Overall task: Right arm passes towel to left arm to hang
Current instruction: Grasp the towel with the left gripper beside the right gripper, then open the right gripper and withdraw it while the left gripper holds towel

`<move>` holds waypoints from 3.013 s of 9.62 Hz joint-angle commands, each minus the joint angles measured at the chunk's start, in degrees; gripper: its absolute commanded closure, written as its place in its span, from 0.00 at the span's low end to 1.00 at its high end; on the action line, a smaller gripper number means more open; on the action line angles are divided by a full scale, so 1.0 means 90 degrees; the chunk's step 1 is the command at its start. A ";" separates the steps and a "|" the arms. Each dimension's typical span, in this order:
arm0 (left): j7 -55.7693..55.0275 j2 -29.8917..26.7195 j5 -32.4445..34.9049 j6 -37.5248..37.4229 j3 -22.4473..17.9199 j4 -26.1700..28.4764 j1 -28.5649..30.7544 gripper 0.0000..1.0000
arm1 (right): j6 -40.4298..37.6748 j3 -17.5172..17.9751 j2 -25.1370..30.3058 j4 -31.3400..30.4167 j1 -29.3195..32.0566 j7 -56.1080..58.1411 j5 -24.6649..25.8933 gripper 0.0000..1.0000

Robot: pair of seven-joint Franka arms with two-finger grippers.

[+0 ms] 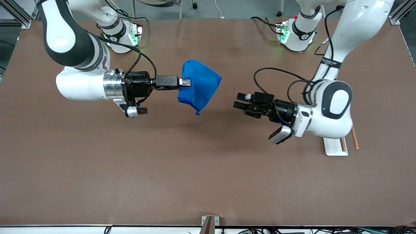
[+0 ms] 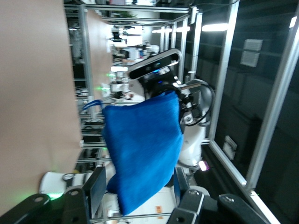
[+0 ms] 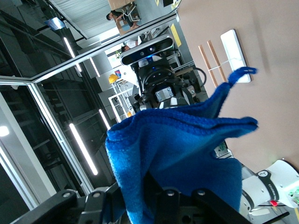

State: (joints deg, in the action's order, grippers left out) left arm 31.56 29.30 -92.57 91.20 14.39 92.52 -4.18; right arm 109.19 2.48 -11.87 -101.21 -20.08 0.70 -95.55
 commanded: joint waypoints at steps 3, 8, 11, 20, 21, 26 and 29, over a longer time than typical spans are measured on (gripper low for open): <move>0.0262 0.0619 -0.0943 0.0023 0.0196 0.0150 -0.0345 0.36 | 0.0026 -0.0041 -0.0087 -0.0043 -0.0191 0.0175 -0.0614 1.00; 0.0253 0.0748 -0.1062 0.0023 0.0217 0.0111 -0.0424 0.46 | 0.0036 -0.0051 -0.0185 -0.0033 -0.0328 0.0185 -0.0672 1.00; 0.0262 0.0738 -0.1014 0.0003 0.0207 0.0082 -0.0258 0.70 | 0.0036 -0.0051 -0.0204 -0.0033 -0.0328 0.0185 -0.0672 0.98; 0.0214 0.0650 -0.0955 -0.0026 0.0178 0.0052 -0.0121 1.00 | 0.0026 -0.0109 -0.0204 -0.0034 -0.0221 0.0156 -0.0555 0.00; 0.0175 0.0602 -0.0916 -0.0026 0.0159 0.0043 -0.0121 1.00 | 0.0026 -0.0139 -0.0204 -0.0024 -0.0172 0.0156 -0.0197 0.00; -0.1371 0.0368 0.0088 0.0061 0.0091 -0.0123 0.0318 1.00 | 0.0725 -0.0217 -0.0136 -0.0179 0.0862 0.0136 0.2757 0.00; -0.3072 -0.0227 0.2026 0.0909 -0.0153 -0.0153 0.0377 1.00 | 0.0690 -0.0217 -0.0126 -0.0258 0.1662 0.0175 0.4682 0.00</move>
State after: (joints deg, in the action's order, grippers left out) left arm 7.99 29.54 -80.81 96.07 14.29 89.33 -0.30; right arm 115.42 -0.32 -14.18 -101.90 -7.72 1.79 -58.80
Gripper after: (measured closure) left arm 0.974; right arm 0.000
